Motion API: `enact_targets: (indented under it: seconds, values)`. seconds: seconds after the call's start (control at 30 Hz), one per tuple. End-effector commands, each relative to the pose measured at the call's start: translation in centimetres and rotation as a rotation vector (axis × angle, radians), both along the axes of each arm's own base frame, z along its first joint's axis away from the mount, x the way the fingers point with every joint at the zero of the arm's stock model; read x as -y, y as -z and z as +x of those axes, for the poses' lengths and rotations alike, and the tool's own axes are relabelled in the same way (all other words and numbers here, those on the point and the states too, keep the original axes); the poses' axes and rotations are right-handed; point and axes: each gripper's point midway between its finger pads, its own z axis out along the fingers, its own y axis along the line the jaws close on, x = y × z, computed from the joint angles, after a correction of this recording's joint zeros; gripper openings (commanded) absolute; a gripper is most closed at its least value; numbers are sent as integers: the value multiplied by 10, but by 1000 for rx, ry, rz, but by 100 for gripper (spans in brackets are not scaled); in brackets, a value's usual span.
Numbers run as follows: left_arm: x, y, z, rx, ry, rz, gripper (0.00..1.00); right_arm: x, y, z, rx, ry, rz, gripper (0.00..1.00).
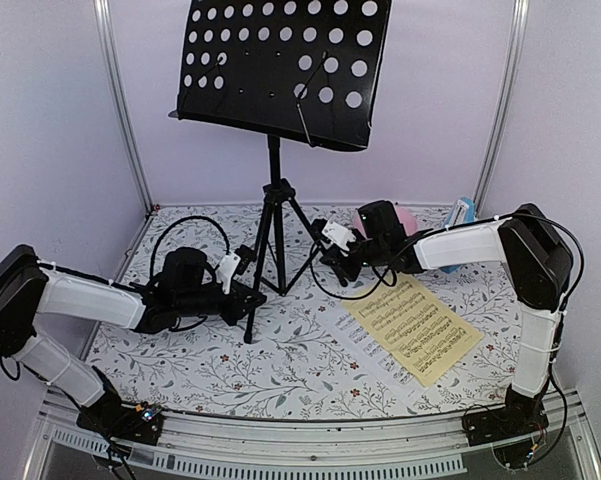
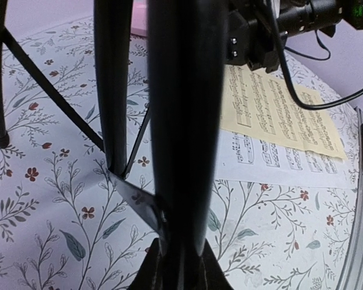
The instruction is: Set up the instrument practice props
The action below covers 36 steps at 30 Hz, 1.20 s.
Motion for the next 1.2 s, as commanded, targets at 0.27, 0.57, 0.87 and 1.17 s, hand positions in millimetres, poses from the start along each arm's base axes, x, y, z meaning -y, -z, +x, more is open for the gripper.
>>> enact_targets:
  seconds: [0.27,0.57,0.87,1.17]
  values:
    - [-39,31,-22,-112,-218,77,0,73,-44,72,134,268,-28,0]
    - [-19,46,-50,-126,-173,115,0,99,-29,76,131,324,-77,0]
    - [13,43,-61,-123,-119,85,0,106,-16,62,98,332,-72,0]
    - [-14,-6,-49,121,-51,64,57,90,-26,54,110,224,-42,0]
